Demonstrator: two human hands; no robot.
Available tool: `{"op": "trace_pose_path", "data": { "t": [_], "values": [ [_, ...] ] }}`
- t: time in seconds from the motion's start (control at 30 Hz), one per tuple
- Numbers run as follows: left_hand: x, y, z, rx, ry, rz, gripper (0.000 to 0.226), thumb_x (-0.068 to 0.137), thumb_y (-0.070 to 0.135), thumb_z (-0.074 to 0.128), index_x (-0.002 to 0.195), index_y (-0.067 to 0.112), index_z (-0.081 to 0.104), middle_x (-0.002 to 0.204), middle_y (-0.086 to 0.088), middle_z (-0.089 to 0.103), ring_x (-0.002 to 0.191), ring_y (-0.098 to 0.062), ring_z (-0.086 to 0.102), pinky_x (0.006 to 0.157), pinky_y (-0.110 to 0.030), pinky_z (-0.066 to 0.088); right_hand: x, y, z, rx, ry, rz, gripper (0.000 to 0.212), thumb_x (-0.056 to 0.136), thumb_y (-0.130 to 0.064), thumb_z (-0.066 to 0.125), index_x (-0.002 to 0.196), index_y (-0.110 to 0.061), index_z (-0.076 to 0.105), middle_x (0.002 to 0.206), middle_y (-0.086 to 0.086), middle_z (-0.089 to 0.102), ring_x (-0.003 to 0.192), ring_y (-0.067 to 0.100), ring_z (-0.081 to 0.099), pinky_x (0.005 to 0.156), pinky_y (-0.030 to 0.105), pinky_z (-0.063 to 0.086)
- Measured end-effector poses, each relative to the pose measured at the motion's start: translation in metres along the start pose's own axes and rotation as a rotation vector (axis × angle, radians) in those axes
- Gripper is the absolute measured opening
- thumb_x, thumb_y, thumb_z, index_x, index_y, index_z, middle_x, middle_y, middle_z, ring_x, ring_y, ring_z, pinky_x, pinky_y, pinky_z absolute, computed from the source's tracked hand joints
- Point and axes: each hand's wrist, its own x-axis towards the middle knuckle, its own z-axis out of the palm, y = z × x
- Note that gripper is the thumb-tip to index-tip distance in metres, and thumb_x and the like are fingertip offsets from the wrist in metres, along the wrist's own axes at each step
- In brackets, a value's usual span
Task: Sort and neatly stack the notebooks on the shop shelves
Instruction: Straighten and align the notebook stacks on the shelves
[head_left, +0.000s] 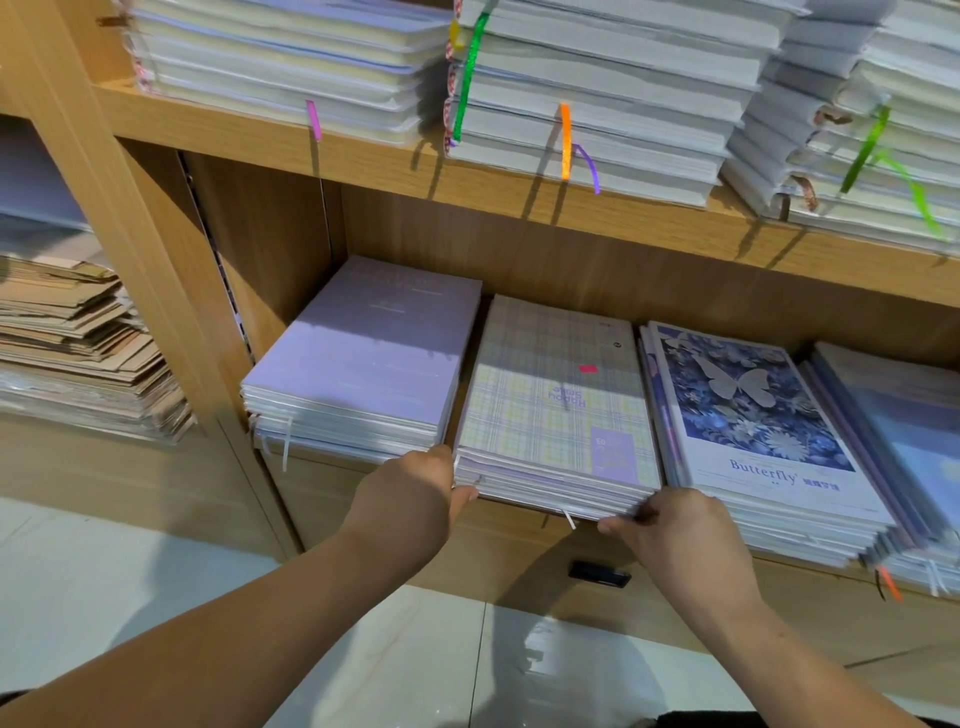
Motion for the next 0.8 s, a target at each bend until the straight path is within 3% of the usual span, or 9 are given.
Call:
{"op": "trace_pose_path", "data": {
  "t": [0.13, 0.27, 0.4, 0.57, 0.8],
  "values": [
    [0.000, 0.001, 0.001, 0.022, 0.050, 0.011, 0.037, 0.098, 0.056, 0.056, 0.104, 0.020, 0.059, 0.089, 0.000, 0.068, 0.080, -0.019, 0.066, 0.062, -0.024, 0.038, 0.001, 0.000, 0.002, -0.011, -0.014, -0.014, 0.040, 0.076, -0.047, 0.087, 0.055, -0.023, 0.063, 0.046, -0.010, 0.059, 0.046, 0.010, 0.058, 0.046, 0.027, 0.038],
    [0.000, 0.001, 0.006, -0.022, 0.044, -0.024, 0.032, 0.097, 0.053, 0.060, 0.091, 0.025, 0.045, 0.077, 0.004, 0.056, 0.069, -0.018, 0.052, 0.060, -0.026, 0.034, 0.002, 0.001, 0.003, -0.012, -0.017, -0.014, 0.039, 0.077, -0.049, 0.085, 0.057, -0.024, 0.064, 0.049, -0.012, 0.061, 0.049, 0.011, 0.060, 0.047, 0.027, 0.038],
    [0.002, 0.002, 0.010, -0.023, 0.031, -0.056, 0.033, 0.098, 0.054, 0.057, 0.102, 0.022, 0.053, 0.080, 0.002, 0.062, 0.067, -0.016, 0.046, 0.062, -0.027, 0.038, 0.003, 0.000, 0.005, -0.021, -0.009, -0.009, 0.039, 0.079, -0.049, 0.084, 0.057, -0.024, 0.063, 0.050, -0.007, 0.061, 0.053, 0.014, 0.061, 0.049, 0.027, 0.038],
    [0.006, 0.003, 0.014, -0.007, 0.031, -0.077, 0.036, 0.098, 0.054, 0.058, 0.090, 0.025, 0.038, 0.068, 0.006, 0.044, 0.063, -0.018, 0.044, 0.058, -0.029, 0.036, 0.004, -0.003, 0.004, -0.102, 0.001, -0.027, 0.033, 0.084, -0.053, 0.078, 0.066, -0.028, 0.064, 0.061, -0.012, 0.063, 0.061, 0.008, 0.060, 0.050, 0.026, 0.036],
    [0.004, 0.004, 0.012, -0.059, 0.045, -0.077, 0.037, 0.096, 0.048, 0.065, 0.087, 0.025, 0.038, 0.061, 0.011, 0.034, 0.058, -0.013, 0.039, 0.053, -0.026, 0.027, 0.003, -0.007, 0.001, -0.107, -0.012, -0.008, 0.033, 0.085, -0.053, 0.077, 0.068, -0.028, 0.064, 0.063, -0.013, 0.063, 0.063, 0.005, 0.059, 0.050, 0.026, 0.036]
  ]
}}
